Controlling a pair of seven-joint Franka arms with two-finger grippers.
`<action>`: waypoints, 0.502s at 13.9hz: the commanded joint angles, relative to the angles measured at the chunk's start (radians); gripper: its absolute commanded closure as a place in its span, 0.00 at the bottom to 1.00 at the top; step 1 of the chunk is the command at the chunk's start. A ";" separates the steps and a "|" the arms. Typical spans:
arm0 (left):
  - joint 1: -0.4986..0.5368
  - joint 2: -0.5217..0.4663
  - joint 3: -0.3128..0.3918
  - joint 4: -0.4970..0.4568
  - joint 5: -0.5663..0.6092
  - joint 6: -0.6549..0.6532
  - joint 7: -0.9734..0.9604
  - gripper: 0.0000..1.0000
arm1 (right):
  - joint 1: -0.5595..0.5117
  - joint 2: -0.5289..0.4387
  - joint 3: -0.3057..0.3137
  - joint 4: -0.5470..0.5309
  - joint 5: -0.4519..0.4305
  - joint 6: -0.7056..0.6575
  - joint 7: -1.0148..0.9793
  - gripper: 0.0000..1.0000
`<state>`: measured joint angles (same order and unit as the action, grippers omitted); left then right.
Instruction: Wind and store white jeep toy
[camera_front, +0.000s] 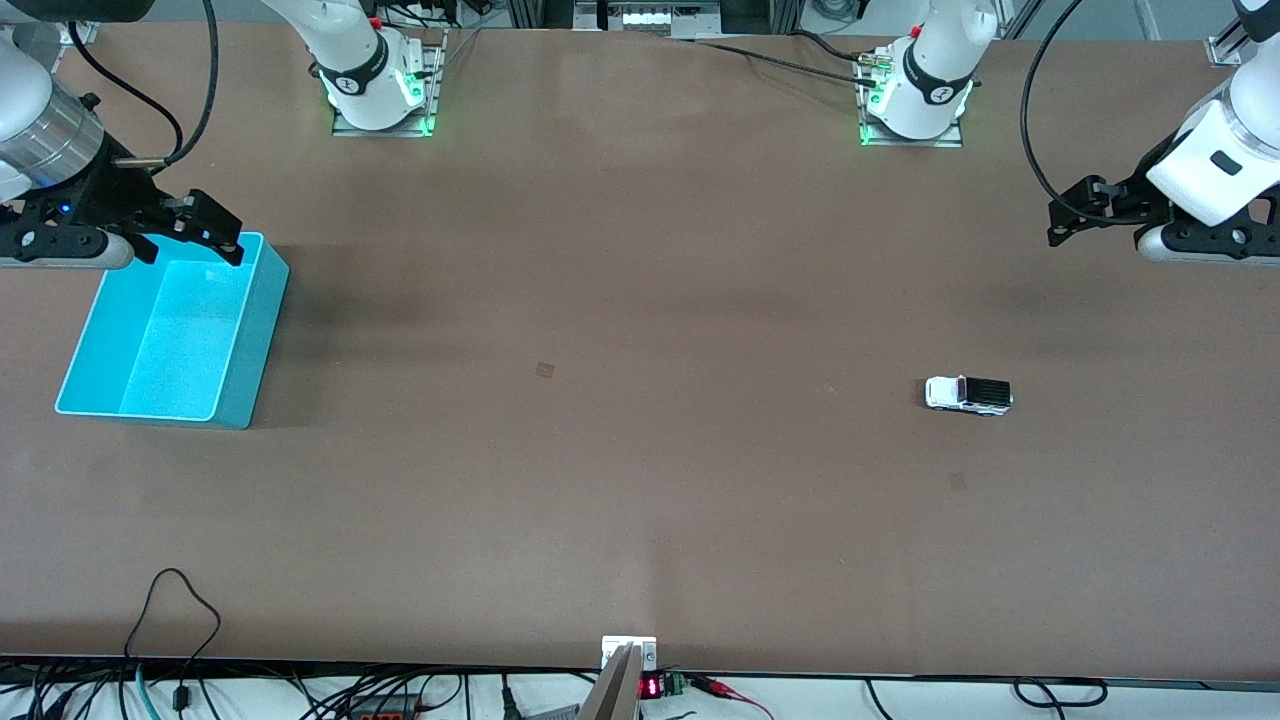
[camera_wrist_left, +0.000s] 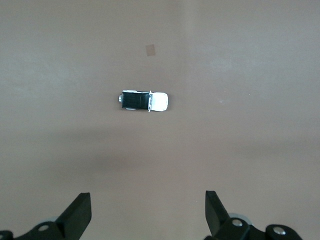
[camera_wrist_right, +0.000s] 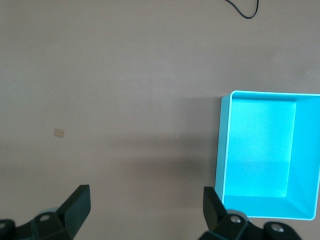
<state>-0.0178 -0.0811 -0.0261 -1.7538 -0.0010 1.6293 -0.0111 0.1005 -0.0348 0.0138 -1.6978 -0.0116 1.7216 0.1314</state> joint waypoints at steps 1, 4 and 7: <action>0.010 0.004 0.002 0.008 -0.008 -0.014 0.026 0.00 | 0.004 0.000 0.003 0.015 -0.005 -0.017 0.005 0.00; 0.009 0.004 0.002 0.010 -0.008 -0.014 0.023 0.00 | 0.002 0.000 0.003 0.015 -0.005 -0.017 0.007 0.00; 0.009 0.006 0.002 0.010 -0.008 -0.038 0.016 0.00 | 0.004 0.000 0.003 0.015 -0.005 -0.017 0.007 0.00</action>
<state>-0.0128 -0.0804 -0.0261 -1.7538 -0.0010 1.6244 -0.0111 0.1016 -0.0348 0.0138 -1.6978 -0.0116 1.7216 0.1315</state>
